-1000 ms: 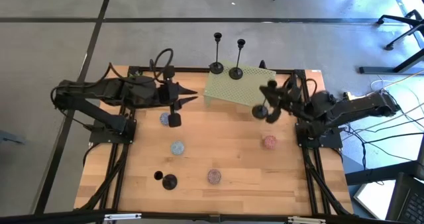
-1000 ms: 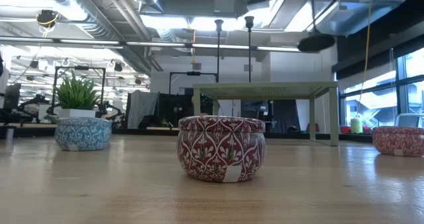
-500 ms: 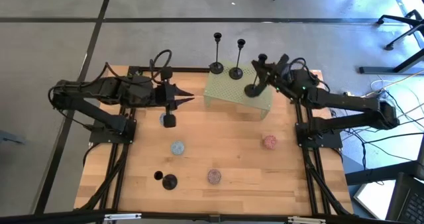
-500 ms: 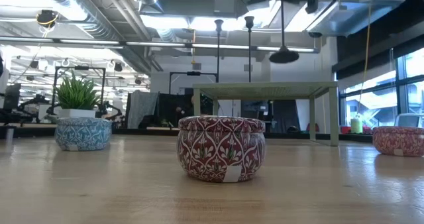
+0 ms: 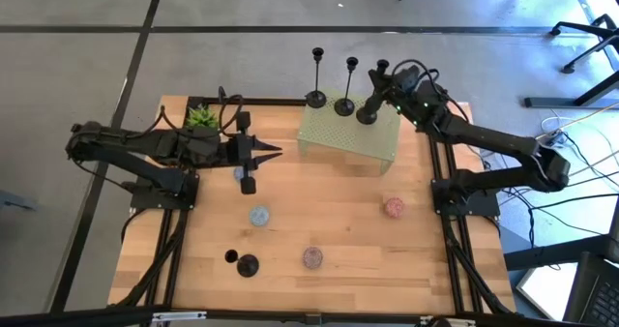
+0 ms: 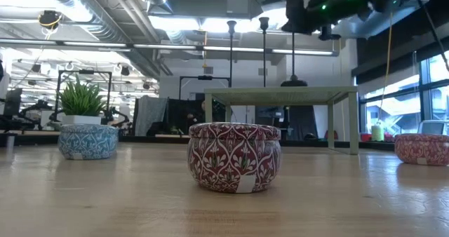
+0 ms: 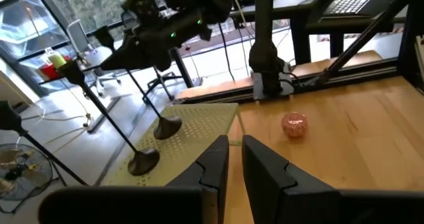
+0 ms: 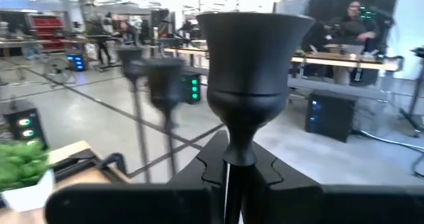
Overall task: Pick & Place candle stick holders
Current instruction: Put the black candle holder on the shelf
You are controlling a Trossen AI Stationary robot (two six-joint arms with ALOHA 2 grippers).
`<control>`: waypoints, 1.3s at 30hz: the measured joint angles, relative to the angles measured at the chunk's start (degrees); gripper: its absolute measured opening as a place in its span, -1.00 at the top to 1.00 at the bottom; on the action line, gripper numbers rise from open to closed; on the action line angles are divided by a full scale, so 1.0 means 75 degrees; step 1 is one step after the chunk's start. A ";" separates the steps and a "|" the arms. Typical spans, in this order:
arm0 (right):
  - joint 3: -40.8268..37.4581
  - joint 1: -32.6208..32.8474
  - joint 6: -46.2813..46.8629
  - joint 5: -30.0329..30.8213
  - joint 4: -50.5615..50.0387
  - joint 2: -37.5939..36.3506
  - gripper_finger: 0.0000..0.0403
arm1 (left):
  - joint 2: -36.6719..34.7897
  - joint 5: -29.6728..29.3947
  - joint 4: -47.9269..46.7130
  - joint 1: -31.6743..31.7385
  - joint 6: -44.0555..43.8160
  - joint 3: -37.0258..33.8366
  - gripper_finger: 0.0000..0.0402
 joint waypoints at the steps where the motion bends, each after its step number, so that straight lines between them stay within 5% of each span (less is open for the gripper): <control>1: 0.0000 -0.0077 0.0000 0.0003 0.0065 0.0088 0.88 | -0.0037 0.0000 -0.0016 0.0000 0.0000 -0.0051 0.80; 39: 0.0009 -0.0450 -0.0659 -0.0332 -0.0423 0.0539 0.85 | -0.0066 -0.0029 -0.0279 0.0000 -0.0326 -0.0072 0.82</control>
